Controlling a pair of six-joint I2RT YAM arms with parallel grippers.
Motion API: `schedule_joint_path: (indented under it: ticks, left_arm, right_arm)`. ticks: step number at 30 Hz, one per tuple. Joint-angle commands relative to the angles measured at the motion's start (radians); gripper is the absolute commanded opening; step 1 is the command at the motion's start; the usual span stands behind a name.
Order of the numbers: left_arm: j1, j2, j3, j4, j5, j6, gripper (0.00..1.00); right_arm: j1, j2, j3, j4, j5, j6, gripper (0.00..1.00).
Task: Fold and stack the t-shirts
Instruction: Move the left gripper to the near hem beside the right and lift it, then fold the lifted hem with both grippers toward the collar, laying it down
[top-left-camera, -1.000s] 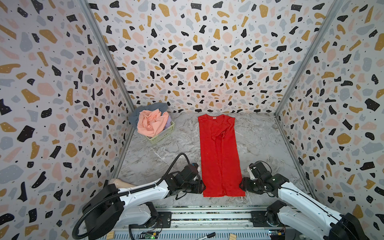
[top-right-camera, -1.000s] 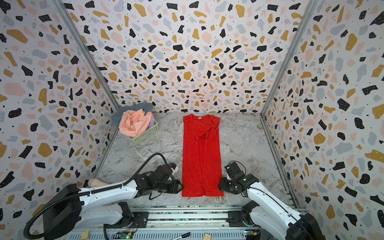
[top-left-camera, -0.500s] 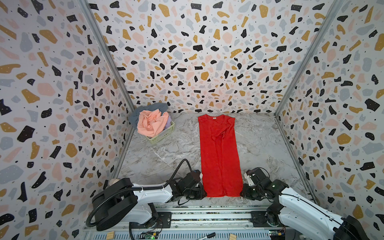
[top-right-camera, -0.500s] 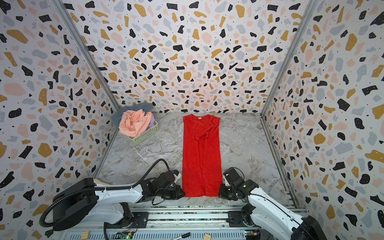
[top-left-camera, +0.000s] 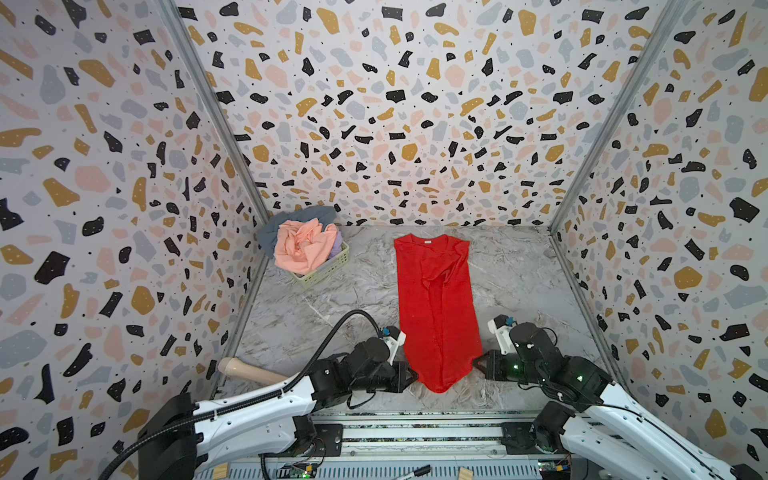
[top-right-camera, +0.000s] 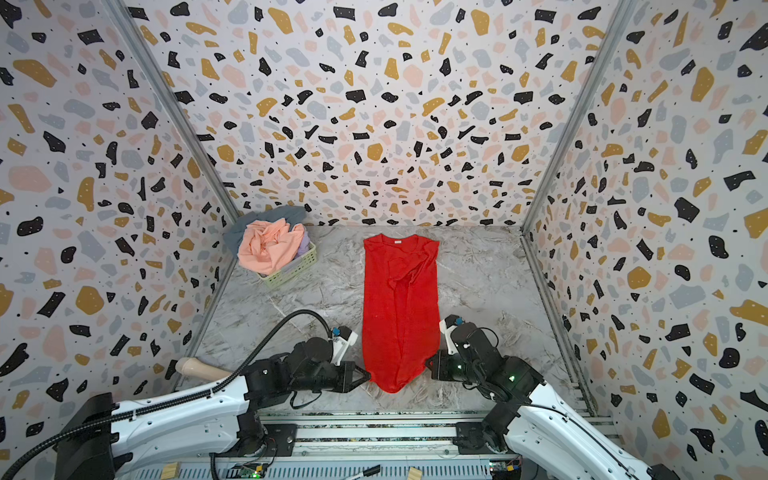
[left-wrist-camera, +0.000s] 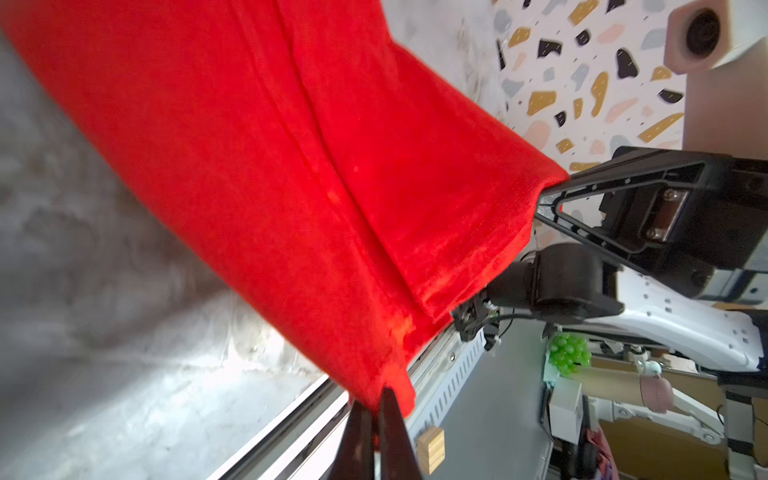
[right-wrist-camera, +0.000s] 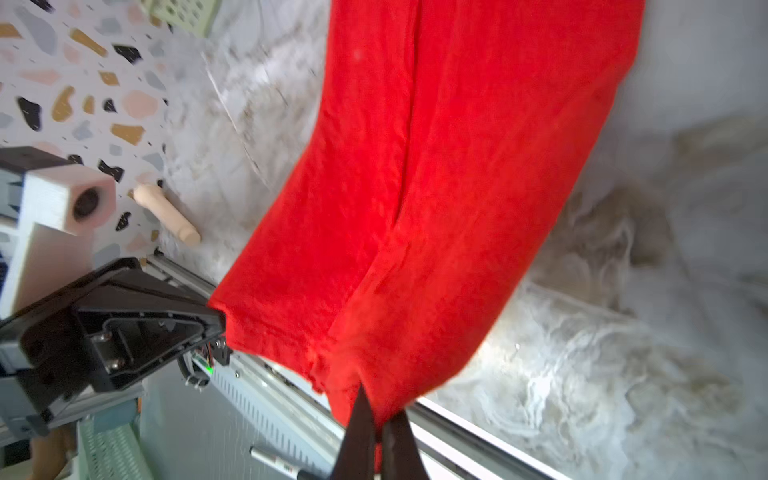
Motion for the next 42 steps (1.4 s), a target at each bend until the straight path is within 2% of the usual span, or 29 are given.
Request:
schedule_joint_path:
  ticks: [1,3,5,9,14,20,21,22,23,24,25,26,29,35,42]
  left_arm:
    - [0.087,0.079,0.114,-0.077,-0.069,0.166,0.0]
    - [0.16,0.154,0.157,-0.015,-0.042,0.217,0.0]
    - [0.224,0.235,0.205,0.037,-0.015,0.261,0.0]
    - [0.333,0.416,0.317,0.108,-0.009,0.336,0.0]
    - [0.445,0.636,0.475,0.15,0.058,0.391,0.0]
    - [0.515,0.814,0.579,0.204,0.066,0.358,0.0]
    - [0.524,0.84,0.603,0.205,0.065,0.358,0.01]
    - [0.534,0.864,0.624,0.205,0.068,0.359,0.12]
    - [0.543,0.889,0.648,0.206,0.077,0.361,0.24]
    - [0.551,0.913,0.671,0.213,0.088,0.362,0.37]
    - [0.556,0.935,0.699,0.204,0.092,0.365,0.45]
    - [0.562,0.958,0.727,0.192,0.105,0.372,0.52]
    - [0.571,0.972,0.759,0.178,0.075,0.39,0.62]
    - [0.573,0.849,0.658,0.12,0.027,0.419,0.64]
    - [0.561,0.585,0.347,0.077,0.08,0.4,0.65]
  right_arm:
    - [-0.005,0.1,0.098,0.095,0.179,-0.099,0.0]
    - [-0.03,0.191,0.129,0.195,0.227,-0.13,0.0]
    - [-0.082,0.271,0.136,0.296,0.22,-0.133,0.0]
    - [-0.241,0.441,0.131,0.507,0.1,-0.139,0.0]
    - [-0.346,0.669,0.203,0.61,0.021,-0.183,0.0]
    - [-0.433,0.892,0.287,0.718,-0.081,-0.217,0.0]
    - [-0.445,0.926,0.311,0.721,-0.097,-0.224,0.03]
    - [-0.457,0.952,0.325,0.727,-0.111,-0.231,0.08]
    - [-0.471,0.975,0.339,0.739,-0.13,-0.241,0.18]
    - [-0.483,0.995,0.353,0.749,-0.148,-0.249,0.34]
    - [-0.494,1.008,0.363,0.757,-0.17,-0.262,0.44]
    - [-0.505,1.015,0.375,0.757,-0.187,-0.273,0.49]
    - [-0.518,0.984,0.368,0.764,-0.19,-0.301,0.61]
    - [-0.52,0.841,0.249,0.61,-0.198,-0.306,0.62]
    - [-0.516,0.569,-0.002,0.477,-0.235,-0.267,0.66]
